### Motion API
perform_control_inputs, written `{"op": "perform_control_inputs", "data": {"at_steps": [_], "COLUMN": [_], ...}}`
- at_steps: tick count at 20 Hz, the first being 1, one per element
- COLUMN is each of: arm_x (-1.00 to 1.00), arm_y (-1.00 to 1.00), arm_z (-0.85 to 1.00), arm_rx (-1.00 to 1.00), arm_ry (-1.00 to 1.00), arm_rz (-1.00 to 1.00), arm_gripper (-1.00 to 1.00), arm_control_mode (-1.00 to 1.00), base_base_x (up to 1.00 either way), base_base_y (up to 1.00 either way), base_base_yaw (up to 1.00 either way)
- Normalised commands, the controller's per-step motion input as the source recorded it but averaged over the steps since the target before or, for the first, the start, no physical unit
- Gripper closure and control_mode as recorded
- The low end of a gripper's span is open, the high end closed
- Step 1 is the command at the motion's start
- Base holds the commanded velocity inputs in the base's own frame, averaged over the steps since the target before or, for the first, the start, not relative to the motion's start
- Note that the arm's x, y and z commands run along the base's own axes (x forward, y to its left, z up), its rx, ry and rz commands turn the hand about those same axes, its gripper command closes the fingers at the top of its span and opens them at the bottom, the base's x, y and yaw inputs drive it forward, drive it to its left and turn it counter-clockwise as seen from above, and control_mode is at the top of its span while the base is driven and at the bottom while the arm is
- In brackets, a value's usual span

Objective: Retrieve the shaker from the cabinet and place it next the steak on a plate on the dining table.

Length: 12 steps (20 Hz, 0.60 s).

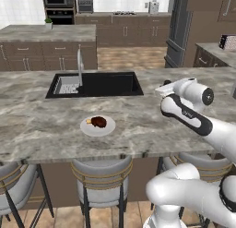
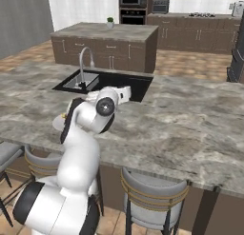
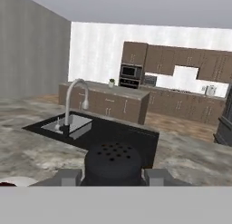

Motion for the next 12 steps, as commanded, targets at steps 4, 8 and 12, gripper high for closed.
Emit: {"op": "perform_control_inputs", "data": {"at_steps": [4, 8, 12], "arm_x": [0.03, 0.00, 0.00], "arm_y": [0.16, 0.02, 0.06], "arm_z": [-0.41, -0.48, -0.37], "arm_rx": [0.00, 0.09, 0.12], "arm_ry": [0.10, 0.00, 0.00], "arm_rz": [0.26, 0.24, 0.23], "arm_gripper": [1.00, 1.00, 1.00], "arm_control_mode": [-1.00, -1.00, -1.00], "base_base_x": [0.00, 0.00, 0.00], "base_base_y": [0.00, 0.00, 0.00], "base_base_yaw": [0.00, 0.00, 0.00]}}
